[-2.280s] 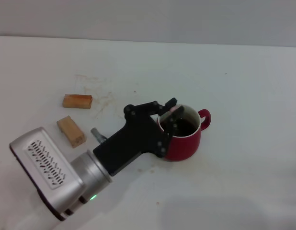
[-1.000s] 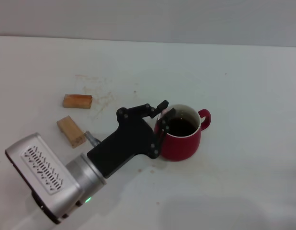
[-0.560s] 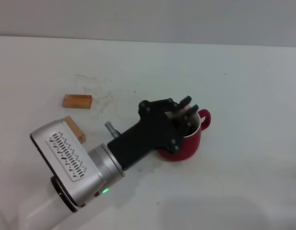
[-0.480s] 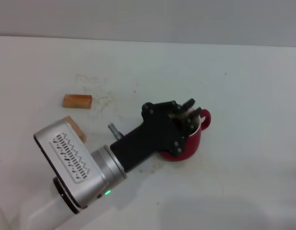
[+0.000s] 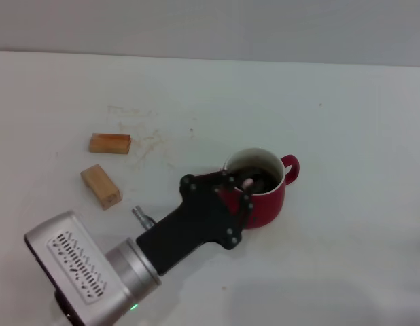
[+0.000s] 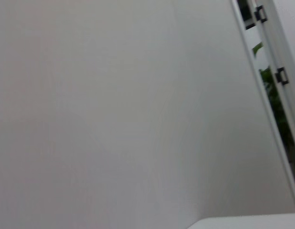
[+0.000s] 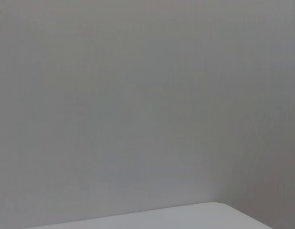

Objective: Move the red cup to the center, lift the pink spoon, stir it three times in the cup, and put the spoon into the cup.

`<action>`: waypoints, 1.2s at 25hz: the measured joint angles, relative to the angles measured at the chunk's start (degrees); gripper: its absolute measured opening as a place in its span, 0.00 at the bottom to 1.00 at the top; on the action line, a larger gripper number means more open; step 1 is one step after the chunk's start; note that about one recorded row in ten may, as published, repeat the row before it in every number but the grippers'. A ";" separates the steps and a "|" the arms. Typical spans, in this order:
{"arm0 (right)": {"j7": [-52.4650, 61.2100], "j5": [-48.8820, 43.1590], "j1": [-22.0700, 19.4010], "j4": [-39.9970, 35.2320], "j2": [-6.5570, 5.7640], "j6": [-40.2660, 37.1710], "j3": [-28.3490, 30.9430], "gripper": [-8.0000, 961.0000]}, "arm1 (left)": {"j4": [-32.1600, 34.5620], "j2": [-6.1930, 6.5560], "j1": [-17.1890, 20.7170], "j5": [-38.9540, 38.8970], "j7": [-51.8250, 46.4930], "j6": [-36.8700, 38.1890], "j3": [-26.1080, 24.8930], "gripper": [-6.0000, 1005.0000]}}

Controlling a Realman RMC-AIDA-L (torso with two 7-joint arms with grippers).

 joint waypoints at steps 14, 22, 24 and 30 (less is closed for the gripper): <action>0.00 0.00 -0.09 0.00 0.00 -0.22 -0.63 0.01 | 3.23 -0.09 -1.42 -0.13 -7.50 1.35 -6.08 0.21; 0.00 0.00 -0.02 0.00 0.00 -0.34 -0.61 0.01 | 0.95 0.25 0.58 -0.09 -8.74 8.16 -6.17 0.22; 0.00 0.00 0.06 0.00 0.00 -0.61 -0.61 0.01 | 0.94 0.30 0.55 -0.12 -9.45 9.36 -6.17 0.29; 0.00 -0.01 -0.05 0.00 0.00 -0.99 -0.62 0.01 | 2.20 0.08 3.23 -0.64 -8.87 8.26 -16.33 0.53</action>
